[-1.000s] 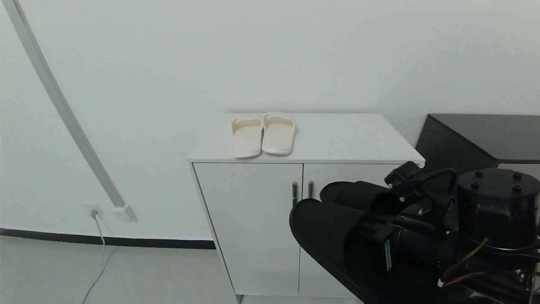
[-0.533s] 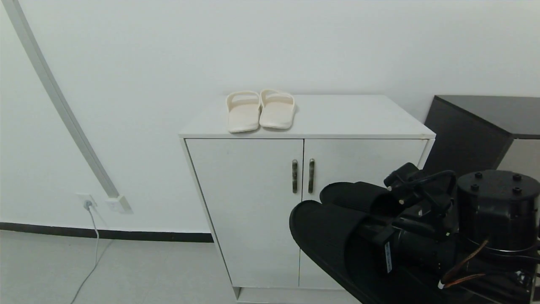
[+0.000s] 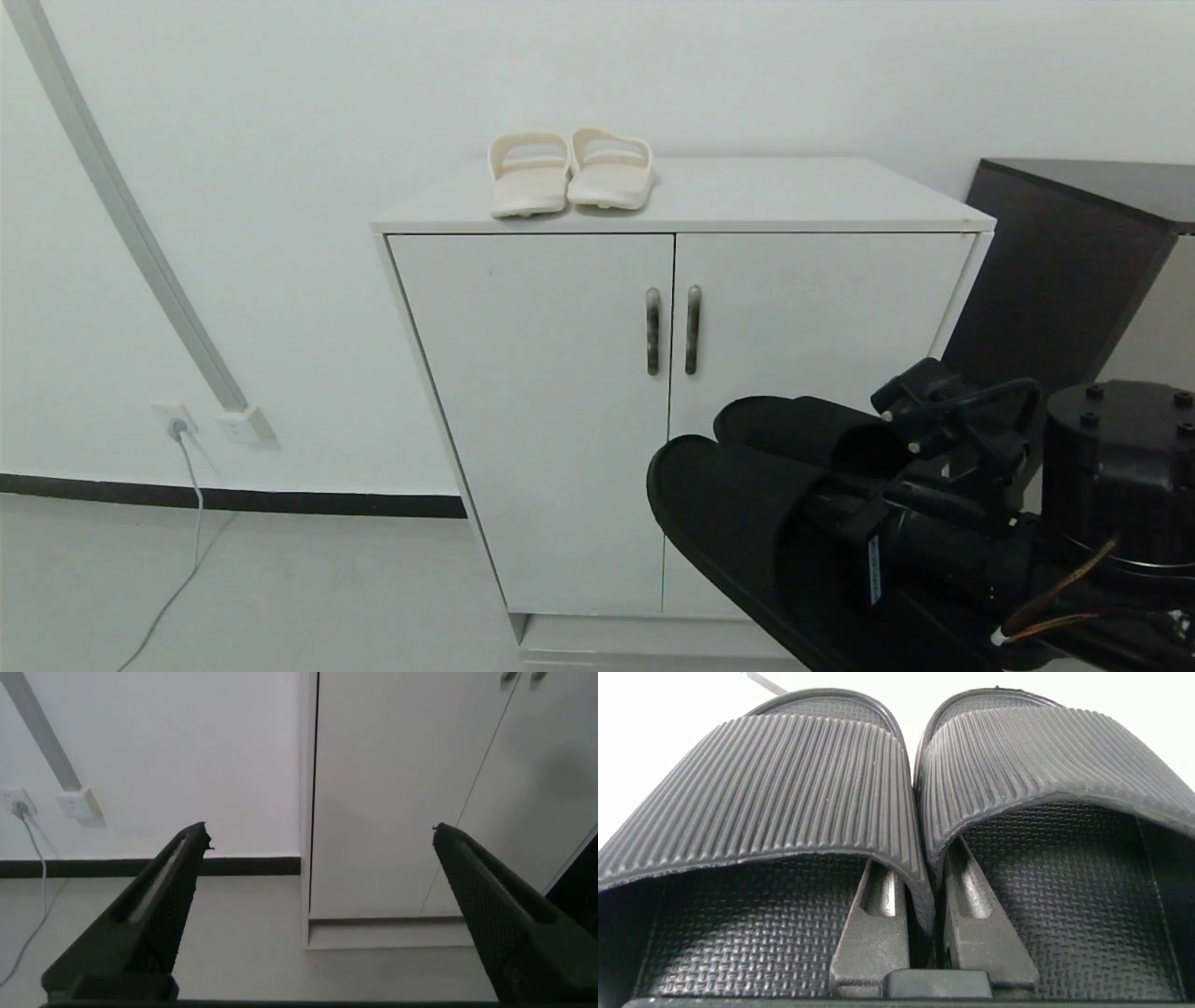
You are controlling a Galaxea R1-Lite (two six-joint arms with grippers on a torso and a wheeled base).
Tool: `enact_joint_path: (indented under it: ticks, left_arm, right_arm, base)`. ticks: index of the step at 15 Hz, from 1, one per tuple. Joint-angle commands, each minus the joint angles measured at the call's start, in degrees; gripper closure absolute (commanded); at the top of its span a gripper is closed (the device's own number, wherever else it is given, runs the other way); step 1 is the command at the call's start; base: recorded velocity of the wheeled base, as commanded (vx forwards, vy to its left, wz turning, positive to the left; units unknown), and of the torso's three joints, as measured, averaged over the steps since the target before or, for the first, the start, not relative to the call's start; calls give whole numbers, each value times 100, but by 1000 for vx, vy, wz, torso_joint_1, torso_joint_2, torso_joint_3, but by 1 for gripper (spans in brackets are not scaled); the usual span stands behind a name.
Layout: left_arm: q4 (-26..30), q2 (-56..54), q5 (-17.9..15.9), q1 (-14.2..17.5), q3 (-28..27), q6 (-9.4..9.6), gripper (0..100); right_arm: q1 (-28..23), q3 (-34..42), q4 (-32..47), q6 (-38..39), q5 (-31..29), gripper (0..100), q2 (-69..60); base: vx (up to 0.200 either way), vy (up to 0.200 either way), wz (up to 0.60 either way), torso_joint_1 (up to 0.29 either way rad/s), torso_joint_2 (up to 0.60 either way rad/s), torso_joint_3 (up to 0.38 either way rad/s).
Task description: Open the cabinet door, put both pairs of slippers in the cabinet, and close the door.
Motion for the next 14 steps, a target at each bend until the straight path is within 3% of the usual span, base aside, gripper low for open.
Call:
enact_joint_path:
  ticks: [1,8,13,14]
  left_arm:
    - [-1,7,-1,1,0,4,0]
    - [8,7,-10,1,0,4,0]
    - [-27,7,-19,1,-62,92,0]
    - [-19,122,-28,1,-466,22,0]
  right_arm:
    - [21,58,5,-5,22,100,-61]
    - [57,58,-12,-49,31,100,150]
    - [57,93,-3,-49,22,100,159]
    - [57,111,-12,-49,31,100,176]
  base:
    - [0,0,0,-95,461,349]
    - [0,0,0,-39,399,352]
    - [0,0,0,0,38,32]
    - [0,0,0,0,0,0]
